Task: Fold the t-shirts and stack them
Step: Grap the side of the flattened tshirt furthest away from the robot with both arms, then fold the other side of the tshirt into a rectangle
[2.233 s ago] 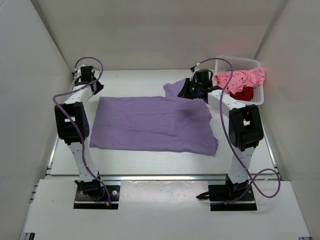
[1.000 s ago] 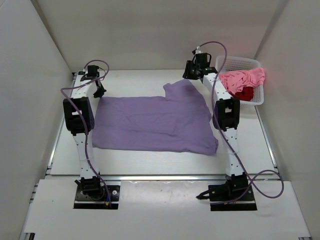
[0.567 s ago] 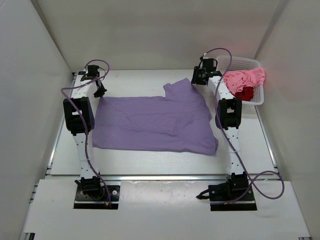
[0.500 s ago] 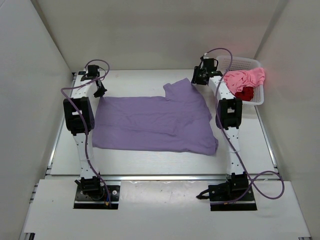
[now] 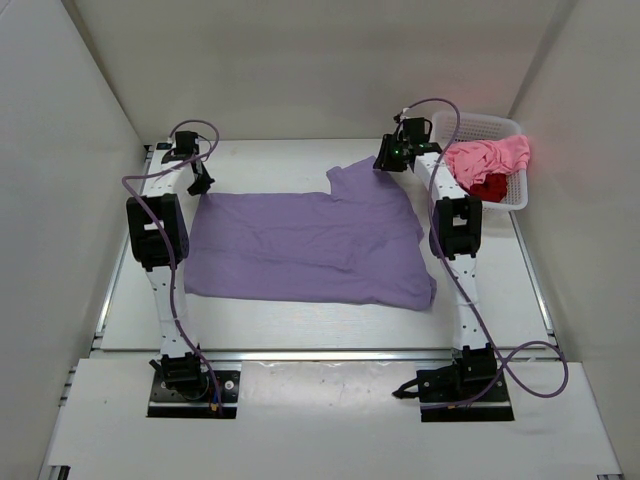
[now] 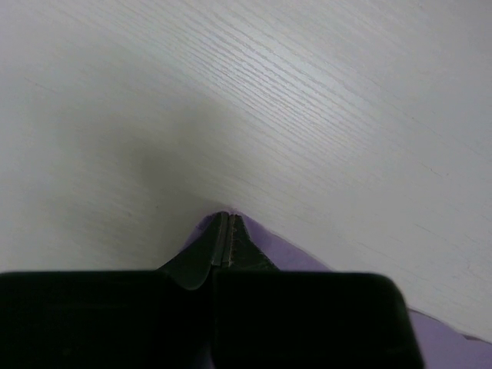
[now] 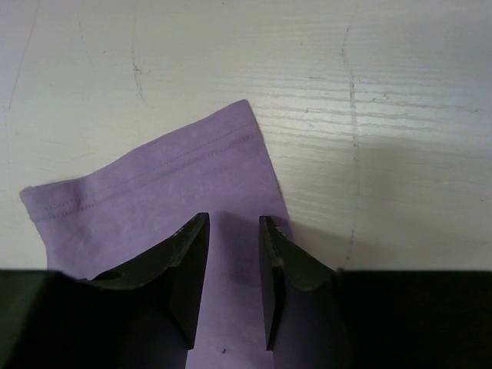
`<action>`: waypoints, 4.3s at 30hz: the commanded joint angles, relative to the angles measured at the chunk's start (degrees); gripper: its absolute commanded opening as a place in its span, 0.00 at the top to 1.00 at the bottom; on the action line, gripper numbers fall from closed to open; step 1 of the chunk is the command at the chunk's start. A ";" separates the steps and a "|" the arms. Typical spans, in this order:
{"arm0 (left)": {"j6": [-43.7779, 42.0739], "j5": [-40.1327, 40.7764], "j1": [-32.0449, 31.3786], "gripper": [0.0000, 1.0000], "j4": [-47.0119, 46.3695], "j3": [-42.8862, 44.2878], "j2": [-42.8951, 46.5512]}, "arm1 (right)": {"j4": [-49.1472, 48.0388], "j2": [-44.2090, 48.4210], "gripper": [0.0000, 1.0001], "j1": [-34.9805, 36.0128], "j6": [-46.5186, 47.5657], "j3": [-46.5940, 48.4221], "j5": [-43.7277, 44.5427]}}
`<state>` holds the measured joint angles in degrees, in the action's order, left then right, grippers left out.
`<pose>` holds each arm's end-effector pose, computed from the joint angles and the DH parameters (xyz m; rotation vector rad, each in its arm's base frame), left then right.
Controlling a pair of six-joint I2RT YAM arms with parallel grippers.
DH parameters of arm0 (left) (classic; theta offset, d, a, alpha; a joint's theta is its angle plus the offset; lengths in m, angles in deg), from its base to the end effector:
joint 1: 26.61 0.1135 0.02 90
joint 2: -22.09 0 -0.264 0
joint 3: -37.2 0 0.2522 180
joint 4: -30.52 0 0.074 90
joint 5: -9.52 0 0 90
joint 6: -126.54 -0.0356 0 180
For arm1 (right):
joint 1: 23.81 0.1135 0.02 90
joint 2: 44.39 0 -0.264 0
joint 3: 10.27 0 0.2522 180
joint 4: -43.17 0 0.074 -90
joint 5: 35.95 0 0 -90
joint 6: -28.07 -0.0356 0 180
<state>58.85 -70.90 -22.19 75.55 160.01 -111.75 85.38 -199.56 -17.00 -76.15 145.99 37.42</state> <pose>0.5093 0.0453 0.1652 -0.6479 2.4469 0.0894 0.5878 0.0805 0.1581 -0.0038 2.3070 0.5217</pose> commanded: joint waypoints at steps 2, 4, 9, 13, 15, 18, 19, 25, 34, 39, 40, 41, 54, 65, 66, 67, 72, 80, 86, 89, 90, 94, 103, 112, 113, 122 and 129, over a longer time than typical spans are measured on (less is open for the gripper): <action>0.72 -1.84 0.32 1.00 -1.65 -0.95 4.03 | 0.47 0.48 0.69 -1.01 -1.77 0.32 -1.05; 0.72 -2.11 0.58 1.00 -1.91 -0.86 4.46 | 2.22 0.31 0.69 -0.92 -1.08 1.46 1.40; 0.99 -2.64 0.32 1.00 -3.32 -2.53 5.43 | 0.47 0.84 0.67 -1.35 0.07 0.51 4.14; 1.25 -2.64 0.23 1.00 -4.11 -3.23 5.34 | 6.77 1.19 0.67 -1.89 -0.02 -0.30 2.46; 1.25 -2.29 -0.12 1.00 -4.46 -4.63 5.78 | 8.29 1.18 0.67 -1.45 0.76 1.03 2.73; 0.98 -2.20 0.40 1.00 -4.64 -5.25 6.05 | 5.75 1.80 0.68 -1.09 0.51 2.35 2.65; 1.07 -2.55 0.41 1.00 -4.90 -5.08 6.13 | 3.83 2.41 0.68 -1.44 -0.28 2.96 2.47; 1.34 -3.61 1.20 1.00 -5.43 -5.61 6.23 | 1.08 3.30 0.66 -4.08 -2.30 0.24 2.66; 2.30 -4.48 0.41 1.00 -4.64 -4.38 5.61 | 5.30 1.11 0.67 -0.56 -2.39 -2.49 -1.65; 2.48 -5.36 0.76 1.00 -5.69 -5.96 6.14 | 5.12 0.93 0.69 -1.36 -4.15 -2.05 -2.45; 2.57 -5.28 0.85 1.00 -5.78 -6.13 6.40 | 5.39 0.66 0.70 -1.45 -4.33 -1.70 -2.45; 2.57 -5.45 1.02 1.00 -5.87 -5.96 6.05 | 5.57 -0.03 0.71 -1.45 -4.59 -1.17 -2.62; 2.30 -5.19 0.41 1.00 -6.92 -8.06 8.15 | 3.54 3.02 1.00 -3.02 -4.95 2.16 -3.58; 4.67 -7.64 0.76 1.00 -16.84 -28.27 23.26 | 24.54 15.67 1.00 0.40 2.35 1.21 -0.36; 4.68 -7.91 0.93 1.00 -17.29 -28.81 24.41 | 25.33 16.56 1.00 0.66 2.96 -0.36 1.40; 4.59 -8.52 1.02 1.00 -17.38 -29.68 24.85 | 25.52 19.44 1.00 1.01 2.79 -3.51 1.68; 4.59 -9.41 1.81 1.00 -17.99 -30.74 26.96 | 6.75 39.91 1.00 2.33 0.96 -35.32 1.52; 6.35 -12.31 4.10 1.00 -18.79 -36.71 31.53 | -2.94 53.90 1.00 1.89 -1.25 -61.43 2.91; 8.11 -13.28 5.50 1.00 -20.89 -44.80 37.69 | -7.08 65.59 1.00 4.08 -2.74 -74.88 7.74; 6.88 -10.82 6.11 1.00 -21.07 -47.88 41.81 | -8.67 71.40 1.00 4.80 -3.97 -82.44 10.03; 6.87 -10.81 6.38 1.00 -20.81 -48.93 42.25 | -8.76 73.50 1.00 4.88 -4.41 -85.43 9.94; 6.53 -10.73 7.79 1.00 -19.84 -50.60 44.19 | -10.51 79.40 1.00 3.92 -5.82 -92.48 10.82; 5.56 -9.67 8.50 1.00 -19.49 -54.65 46.74 | -9.90 88.89 1.00 3.12 -8.98 -103.54 9.59; 6.34 -10.47 8.50 0.99 -18.78 -55.97 44.10 | -9.73 93.74 1.00 6.29 -13.90 -113.23 11.17; 6.52 -10.38 8.58 0.97 -18.87 -56.06 44.28 | -8.94 93.74 1.00 6.37 -14.26 -113.49 10.74; 11.71 -7.58 9.20 0.54 -21.24 -59.65 52.08 | -5.07 95.06 0.77 6.11 -10.22 -106.74 15.13; 5.39 -2.63 -11.67 0.67 -24.15 -57.21 54.75 | -13.66 81.82 1.00 14.98 -4.60 -96.37 13.81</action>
<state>67.22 -74.14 -23.45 53.63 100.25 -56.82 77.75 -111.96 -5.09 -83.89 46.10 51.11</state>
